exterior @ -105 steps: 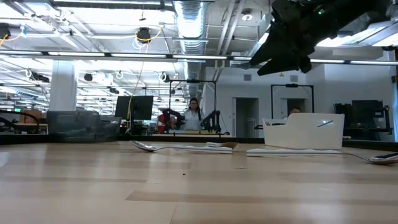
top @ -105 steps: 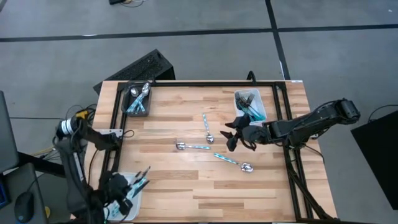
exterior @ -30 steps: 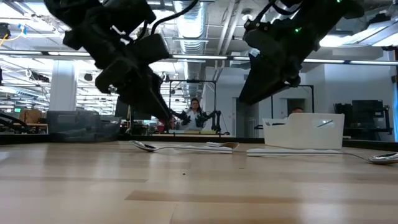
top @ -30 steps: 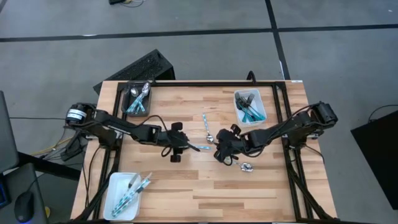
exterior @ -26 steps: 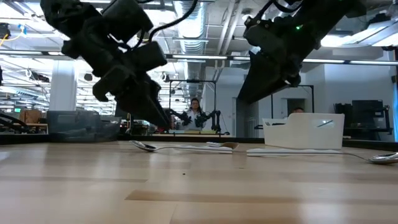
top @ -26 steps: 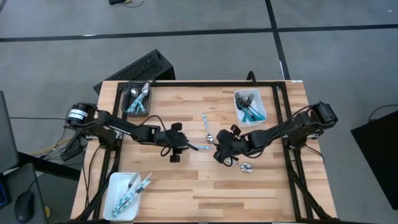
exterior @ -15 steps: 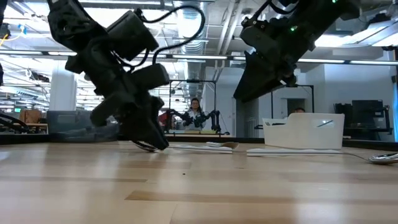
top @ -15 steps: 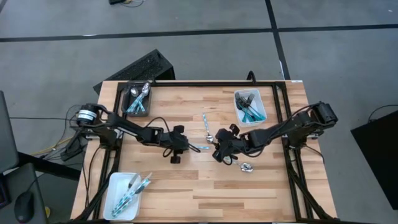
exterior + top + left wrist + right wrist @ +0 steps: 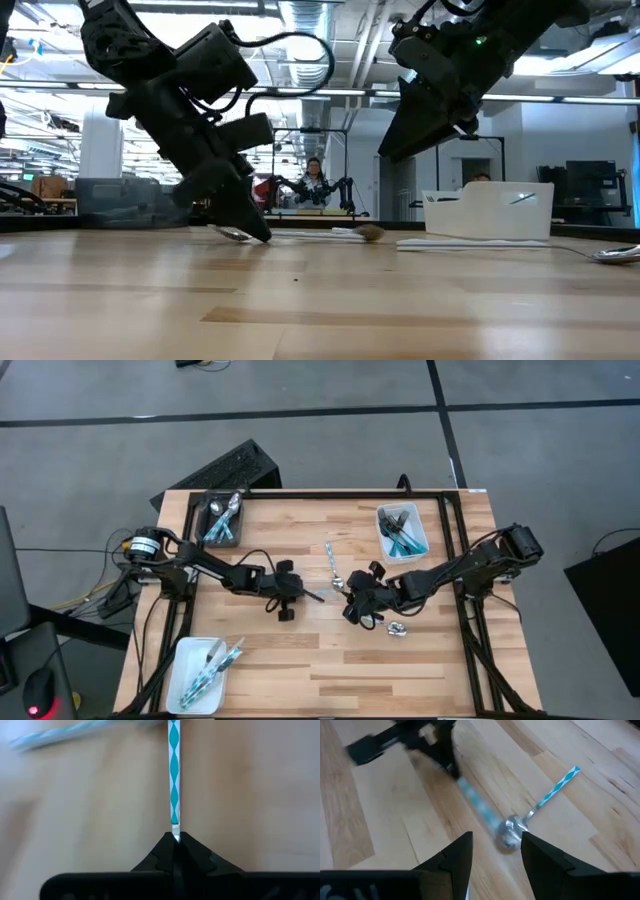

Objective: Sort silverware by color (type)
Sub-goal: Put the light blue spoon into the black bin

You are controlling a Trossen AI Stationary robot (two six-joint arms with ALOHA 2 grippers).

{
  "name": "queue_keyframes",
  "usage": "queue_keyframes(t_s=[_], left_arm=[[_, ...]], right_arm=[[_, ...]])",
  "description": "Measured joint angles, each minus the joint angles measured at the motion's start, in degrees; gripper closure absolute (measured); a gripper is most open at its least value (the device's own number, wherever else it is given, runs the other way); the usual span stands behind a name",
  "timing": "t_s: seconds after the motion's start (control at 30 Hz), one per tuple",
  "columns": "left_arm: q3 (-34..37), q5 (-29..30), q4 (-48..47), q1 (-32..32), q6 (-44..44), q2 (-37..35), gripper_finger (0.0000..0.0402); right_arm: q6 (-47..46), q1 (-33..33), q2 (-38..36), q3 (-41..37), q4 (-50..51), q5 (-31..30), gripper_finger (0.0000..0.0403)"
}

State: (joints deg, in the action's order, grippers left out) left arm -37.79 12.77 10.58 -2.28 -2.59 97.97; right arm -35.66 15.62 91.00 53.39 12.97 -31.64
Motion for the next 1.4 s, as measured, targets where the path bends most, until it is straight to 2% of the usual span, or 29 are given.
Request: queue_keyframes(t_s=[0.1, 0.3, 0.43, 0.57, 0.8, 1.0, 1.27, 1.4], left_arm=[[0.2, 3.9, -3.0, 0.9, -2.9, -3.6, 0.0399], [0.1, 10.3, -12.9, 4.4, -7.8, -16.4, 0.0401], [0.1, 18.6, -19.6, 7.1, -9.1, -25.2, 0.0401], [1.0, 24.9, -23.5, 10.5, -9.1, -31.0, 0.0401], [6.2, 25.0, -23.2, 21.9, -6.1, -36.5, 0.0401], [7.3, 18.3, -24.7, 31.0, -7.6, -37.7, 0.0401], [7.3, 22.5, -26.7, 38.0, -5.8, -37.5, 0.0401], [7.3, 22.5, -28.4, 42.5, -6.1, -36.1, 0.0401]], right_arm=[[0.2, 0.0, 0.0, 0.0, 0.8, 0.0, 0.0214], [-0.3, 0.7, 0.0, 0.0, 2.7, -0.4, 0.0214], [-0.8, 1.7, 0.0, 0.0, 2.9, -2.8, 0.0214], [-0.8, 2.0, 0.0, -0.3, 2.9, -3.6, 0.0214], [-0.9, 0.7, 0.1, -1.2, 3.8, -3.6, 0.0214], [-0.7, 0.0, 0.1, -1.2, 3.9, -3.6, 0.0214], [0.0, -0.8, 1.3, -1.2, 3.1, -5.0, 0.0214], [0.2, -1.0, 1.3, -1.2, 3.3, -5.0, 0.0214]])
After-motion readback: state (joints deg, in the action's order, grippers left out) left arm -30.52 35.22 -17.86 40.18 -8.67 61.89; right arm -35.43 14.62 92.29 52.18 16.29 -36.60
